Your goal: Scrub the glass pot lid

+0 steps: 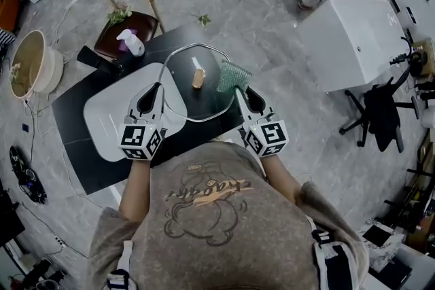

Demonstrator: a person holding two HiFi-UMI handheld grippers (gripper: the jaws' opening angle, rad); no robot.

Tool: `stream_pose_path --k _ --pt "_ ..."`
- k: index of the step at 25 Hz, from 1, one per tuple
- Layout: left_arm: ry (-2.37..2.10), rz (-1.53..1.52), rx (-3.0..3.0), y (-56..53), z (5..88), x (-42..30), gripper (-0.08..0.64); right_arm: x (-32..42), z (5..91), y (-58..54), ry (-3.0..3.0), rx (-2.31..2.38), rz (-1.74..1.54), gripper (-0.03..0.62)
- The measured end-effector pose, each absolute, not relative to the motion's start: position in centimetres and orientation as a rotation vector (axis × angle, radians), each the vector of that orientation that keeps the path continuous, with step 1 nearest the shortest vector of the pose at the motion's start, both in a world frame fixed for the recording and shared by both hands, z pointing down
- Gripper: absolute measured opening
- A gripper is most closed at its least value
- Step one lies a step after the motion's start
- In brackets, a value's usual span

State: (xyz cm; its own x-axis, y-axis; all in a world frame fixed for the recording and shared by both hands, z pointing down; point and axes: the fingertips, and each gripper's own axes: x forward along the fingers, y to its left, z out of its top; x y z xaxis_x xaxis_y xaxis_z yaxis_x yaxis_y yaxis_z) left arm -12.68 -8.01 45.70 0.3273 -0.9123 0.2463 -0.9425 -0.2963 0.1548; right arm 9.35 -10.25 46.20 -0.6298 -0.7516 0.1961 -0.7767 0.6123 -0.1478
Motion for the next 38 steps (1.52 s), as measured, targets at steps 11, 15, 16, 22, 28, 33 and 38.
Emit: stream_pose_path --k 11,15,16,22,28,33,38 --pt "-1.752 0.135 2.312 -7.8 47.0 -13.2 0.009 8.5 47.4 -10.7 -2.707 1.323 0.314 0.087" --pt "-1.762 0.117 2.299 -7.8 47.4 -13.1 0.009 8.1 47.8 -10.8 -2.703 1.300 0.290 0.087" --pt "-1.764 0.115 2.295 -7.8 47.5 -13.0 0.009 8.0 48.0 -10.8 -2.704 1.293 0.290 0.087" --pt "-1.777 0.118 2.289 -7.6 47.4 -13.0 0.009 7.7 47.7 -10.8 -2.723 1.277 0.293 0.086" --pt "-1.773 0.110 2.271 -7.8 47.6 -13.4 0.009 7.6 47.8 -10.9 -2.716 1.280 0.283 0.084" --pt "-1.772 0.101 2.265 -7.7 47.5 -13.3 0.009 7.8 47.8 -10.9 -2.720 1.285 0.308 0.084" --pt "-1.774 0.093 2.254 -7.7 47.5 -13.3 0.009 7.6 47.7 -10.9 -2.725 1.278 0.309 0.084"
